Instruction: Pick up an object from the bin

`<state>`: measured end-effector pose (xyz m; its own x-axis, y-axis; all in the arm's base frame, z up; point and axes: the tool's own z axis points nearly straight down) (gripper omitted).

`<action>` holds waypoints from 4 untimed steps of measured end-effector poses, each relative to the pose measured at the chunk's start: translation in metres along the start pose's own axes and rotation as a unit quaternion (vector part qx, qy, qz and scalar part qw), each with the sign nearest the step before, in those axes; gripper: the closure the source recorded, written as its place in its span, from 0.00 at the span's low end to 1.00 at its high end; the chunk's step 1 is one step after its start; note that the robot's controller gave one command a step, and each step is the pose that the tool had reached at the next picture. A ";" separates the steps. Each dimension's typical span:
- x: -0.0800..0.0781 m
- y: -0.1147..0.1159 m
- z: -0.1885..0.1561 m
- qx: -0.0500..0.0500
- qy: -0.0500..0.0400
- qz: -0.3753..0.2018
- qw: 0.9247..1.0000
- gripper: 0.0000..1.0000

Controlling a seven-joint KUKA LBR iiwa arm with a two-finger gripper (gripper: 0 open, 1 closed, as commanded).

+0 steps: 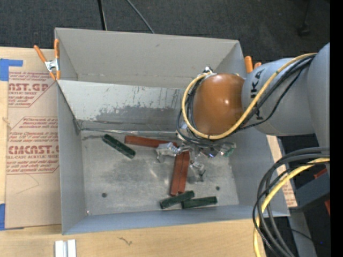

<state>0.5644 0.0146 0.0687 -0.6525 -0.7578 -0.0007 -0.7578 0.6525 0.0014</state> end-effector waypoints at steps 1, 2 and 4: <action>-0.001 0.001 0.000 0.000 -0.001 0.001 1.000 0.00; -0.001 0.001 0.000 0.000 -0.001 0.001 1.000 1.00; -0.004 0.001 -0.073 0.002 -0.001 0.002 1.000 1.00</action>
Offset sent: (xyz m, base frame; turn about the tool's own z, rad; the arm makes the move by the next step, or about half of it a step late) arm 0.0000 0.0000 0.0000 0.0000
